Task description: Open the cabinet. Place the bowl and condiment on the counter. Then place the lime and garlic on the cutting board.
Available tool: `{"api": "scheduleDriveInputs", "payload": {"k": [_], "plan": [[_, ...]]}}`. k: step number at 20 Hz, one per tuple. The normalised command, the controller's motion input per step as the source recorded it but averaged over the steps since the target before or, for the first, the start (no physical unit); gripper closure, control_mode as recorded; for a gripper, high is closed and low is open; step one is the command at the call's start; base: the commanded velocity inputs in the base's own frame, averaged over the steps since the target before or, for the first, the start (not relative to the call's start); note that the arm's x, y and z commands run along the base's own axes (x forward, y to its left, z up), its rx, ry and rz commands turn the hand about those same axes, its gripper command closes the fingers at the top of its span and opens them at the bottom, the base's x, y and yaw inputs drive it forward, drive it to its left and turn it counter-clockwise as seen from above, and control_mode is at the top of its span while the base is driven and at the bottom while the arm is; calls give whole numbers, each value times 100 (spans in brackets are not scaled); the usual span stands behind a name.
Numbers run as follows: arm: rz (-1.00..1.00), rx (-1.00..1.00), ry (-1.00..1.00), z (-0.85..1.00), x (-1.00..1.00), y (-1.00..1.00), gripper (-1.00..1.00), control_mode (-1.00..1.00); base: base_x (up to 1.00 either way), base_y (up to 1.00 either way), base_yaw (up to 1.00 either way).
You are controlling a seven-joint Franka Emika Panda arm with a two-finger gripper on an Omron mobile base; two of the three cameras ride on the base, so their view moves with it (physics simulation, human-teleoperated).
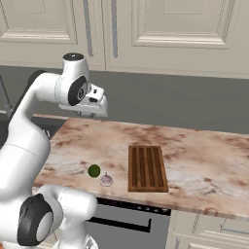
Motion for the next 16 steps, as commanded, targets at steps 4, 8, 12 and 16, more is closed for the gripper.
{"api": "scheduleDriveInputs", "payload": {"k": [4, 8, 12, 16], "plan": [[1, -2, -4, -2, 0, 0, -100, -100, 0, 0, 0], [3, 0, -2, 5, -15, -21, -100, -100, 0, 0, 0], [-12, 1, -24, 71, -6, -1, -100, -100, 0, 0, 0], [-24, -2, -43, 100, 3, 3, -100, -100, 0, 0, 0]]}}
